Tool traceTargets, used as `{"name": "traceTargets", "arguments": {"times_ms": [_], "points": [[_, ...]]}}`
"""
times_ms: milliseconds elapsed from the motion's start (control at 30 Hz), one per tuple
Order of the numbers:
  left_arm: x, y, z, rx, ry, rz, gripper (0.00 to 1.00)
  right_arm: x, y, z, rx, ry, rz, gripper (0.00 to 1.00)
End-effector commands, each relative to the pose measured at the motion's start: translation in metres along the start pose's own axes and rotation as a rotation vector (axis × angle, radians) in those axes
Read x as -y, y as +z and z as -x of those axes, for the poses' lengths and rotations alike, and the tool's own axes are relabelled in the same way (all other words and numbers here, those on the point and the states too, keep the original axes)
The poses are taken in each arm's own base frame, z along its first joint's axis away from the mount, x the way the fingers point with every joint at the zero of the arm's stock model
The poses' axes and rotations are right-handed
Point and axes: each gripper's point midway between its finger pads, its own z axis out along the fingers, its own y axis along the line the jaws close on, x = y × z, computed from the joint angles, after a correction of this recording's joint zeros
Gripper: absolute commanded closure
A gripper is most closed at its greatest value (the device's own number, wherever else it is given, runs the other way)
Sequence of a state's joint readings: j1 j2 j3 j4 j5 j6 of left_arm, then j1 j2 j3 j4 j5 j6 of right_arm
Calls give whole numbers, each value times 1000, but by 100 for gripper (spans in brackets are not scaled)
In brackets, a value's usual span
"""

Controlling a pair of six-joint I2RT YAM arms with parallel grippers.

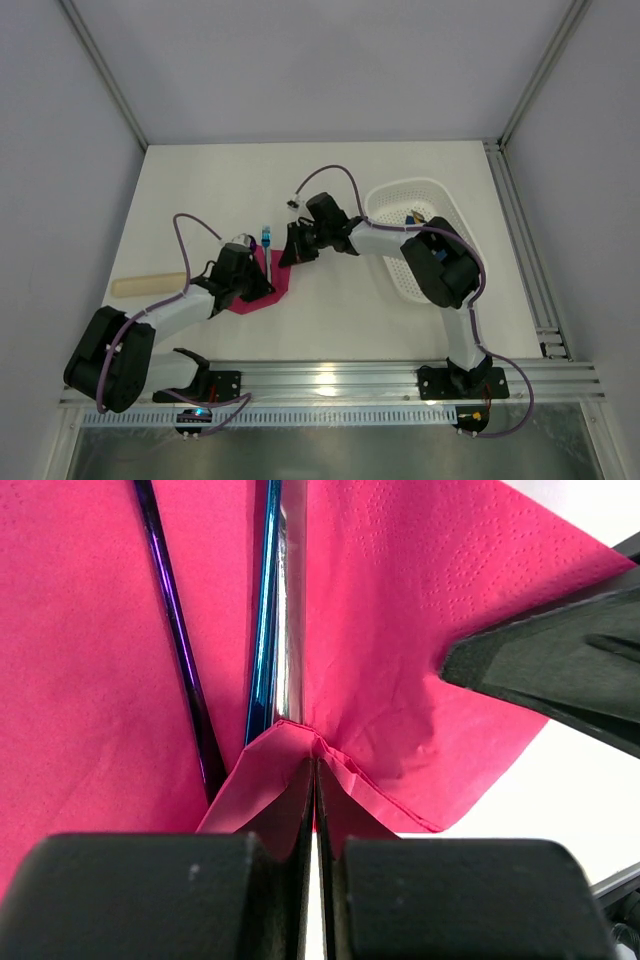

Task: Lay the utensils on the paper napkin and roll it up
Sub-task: Roll the napkin at the center of the board.

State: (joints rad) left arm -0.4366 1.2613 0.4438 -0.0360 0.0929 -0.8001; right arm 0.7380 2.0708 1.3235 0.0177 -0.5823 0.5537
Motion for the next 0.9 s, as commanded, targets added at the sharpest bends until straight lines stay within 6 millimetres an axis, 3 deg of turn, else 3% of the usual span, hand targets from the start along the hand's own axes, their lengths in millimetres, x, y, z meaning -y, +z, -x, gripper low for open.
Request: {"name": "traceTargets", "arguments": {"times_ms": [0, 600, 867], "points": [[-8, -3, 0, 17, 10, 28, 100, -35, -5, 21, 33, -80, 65, 91], [-5, -4, 1, 19, 3, 17, 100, -45, 18, 23, -7, -39, 66, 93], [-7, -13, 8, 63, -14, 36, 100, -43, 21, 28, -1, -11, 52, 96]]}}
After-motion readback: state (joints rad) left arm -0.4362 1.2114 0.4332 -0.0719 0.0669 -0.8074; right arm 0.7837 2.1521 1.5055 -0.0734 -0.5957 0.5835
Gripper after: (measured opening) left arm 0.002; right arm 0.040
